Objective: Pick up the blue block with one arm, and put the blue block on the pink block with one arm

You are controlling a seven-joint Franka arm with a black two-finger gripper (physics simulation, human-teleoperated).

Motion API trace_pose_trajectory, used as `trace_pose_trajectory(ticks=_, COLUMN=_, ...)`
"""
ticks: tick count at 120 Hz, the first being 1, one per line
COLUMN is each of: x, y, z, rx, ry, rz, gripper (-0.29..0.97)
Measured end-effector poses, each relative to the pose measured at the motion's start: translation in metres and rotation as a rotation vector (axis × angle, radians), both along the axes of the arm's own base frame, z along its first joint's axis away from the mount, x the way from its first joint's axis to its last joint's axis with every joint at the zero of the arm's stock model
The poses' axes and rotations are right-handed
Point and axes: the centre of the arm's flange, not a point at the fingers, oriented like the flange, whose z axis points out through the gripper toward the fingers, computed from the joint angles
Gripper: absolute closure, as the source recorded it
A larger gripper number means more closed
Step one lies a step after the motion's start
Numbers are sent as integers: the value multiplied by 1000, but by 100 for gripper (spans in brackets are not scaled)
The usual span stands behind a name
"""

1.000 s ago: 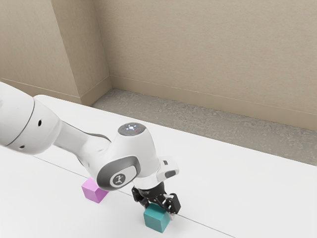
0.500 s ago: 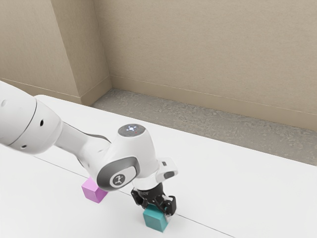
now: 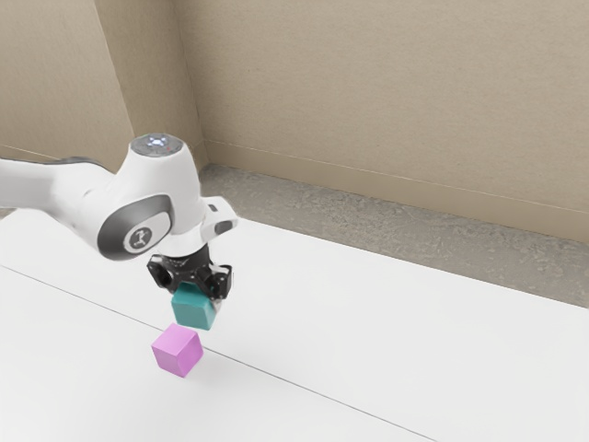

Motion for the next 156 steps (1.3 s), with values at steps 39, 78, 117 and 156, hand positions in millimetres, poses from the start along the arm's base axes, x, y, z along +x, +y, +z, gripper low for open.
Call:
trace_pose_trajectory(ticks=39, x=1, y=60, z=-17, rx=-4, ry=90, rz=41, gripper=31)
trace_pose_trajectory(ticks=78, x=7, y=64, z=-20, rx=-32, ry=69, rz=-85, gripper=31)
trace_pose_trajectory(ticks=117, x=16, y=61, z=-15, rx=-64, ry=-10, rz=-194, gripper=31)
trace_pose_trajectory(ticks=156, x=14, y=59, z=-23, rx=-78, ry=-11, rz=-264, gripper=31)
